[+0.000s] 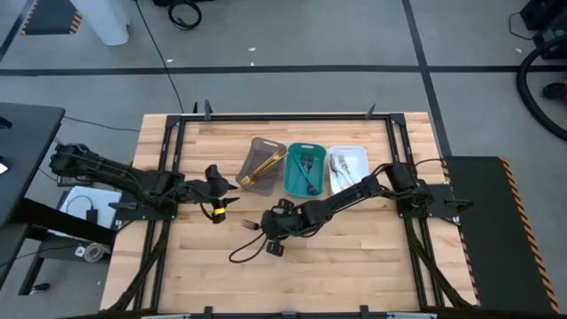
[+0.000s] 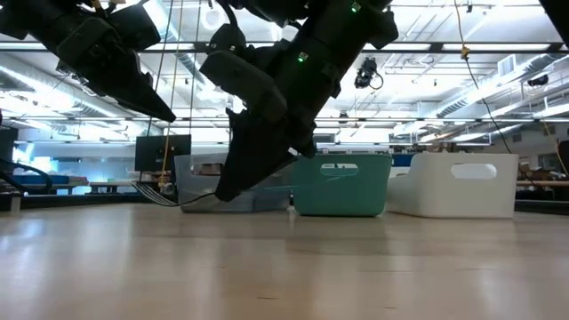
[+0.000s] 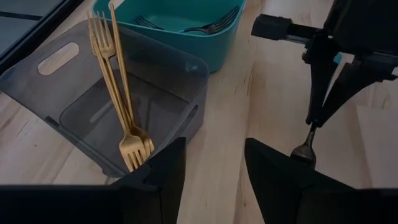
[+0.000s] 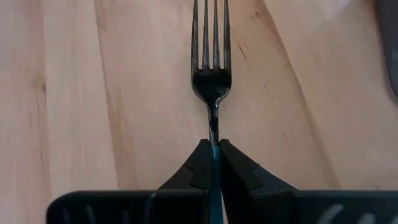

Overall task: Sort silverware by color (type)
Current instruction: Put the blue fork into the green bin

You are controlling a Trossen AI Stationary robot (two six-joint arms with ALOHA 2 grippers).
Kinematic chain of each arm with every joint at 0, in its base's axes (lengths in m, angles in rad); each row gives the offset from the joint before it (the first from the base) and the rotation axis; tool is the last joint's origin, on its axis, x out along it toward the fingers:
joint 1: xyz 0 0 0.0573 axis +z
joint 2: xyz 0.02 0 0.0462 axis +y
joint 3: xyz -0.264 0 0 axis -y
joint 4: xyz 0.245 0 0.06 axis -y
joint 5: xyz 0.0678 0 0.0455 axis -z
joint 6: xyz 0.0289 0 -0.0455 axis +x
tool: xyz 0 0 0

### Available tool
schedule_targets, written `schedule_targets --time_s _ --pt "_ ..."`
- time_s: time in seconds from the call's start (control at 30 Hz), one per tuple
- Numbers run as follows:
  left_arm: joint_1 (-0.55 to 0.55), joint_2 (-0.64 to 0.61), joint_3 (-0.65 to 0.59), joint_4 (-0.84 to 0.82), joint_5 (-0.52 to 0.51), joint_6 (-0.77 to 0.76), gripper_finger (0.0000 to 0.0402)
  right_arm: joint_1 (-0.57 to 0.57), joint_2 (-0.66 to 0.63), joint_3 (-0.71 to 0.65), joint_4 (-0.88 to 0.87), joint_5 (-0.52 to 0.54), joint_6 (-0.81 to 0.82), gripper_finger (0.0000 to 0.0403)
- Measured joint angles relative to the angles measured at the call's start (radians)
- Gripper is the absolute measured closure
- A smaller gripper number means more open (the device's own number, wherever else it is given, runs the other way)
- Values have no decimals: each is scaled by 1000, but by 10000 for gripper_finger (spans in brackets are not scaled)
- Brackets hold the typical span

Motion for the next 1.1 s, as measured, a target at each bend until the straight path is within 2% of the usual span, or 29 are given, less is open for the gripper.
schedule_targets --time_s 0.37,0.77,1.1 --pt "0 0 0 0 0 1 230 -4 -78 1 -76 3 -15 383" --pt "0 0 0 0 0 1 230 -4 -180 2 -157 56 -31 383" --pt "0 0 0 0 0 0 230 -5 -247 2 -166 56 -70 383"
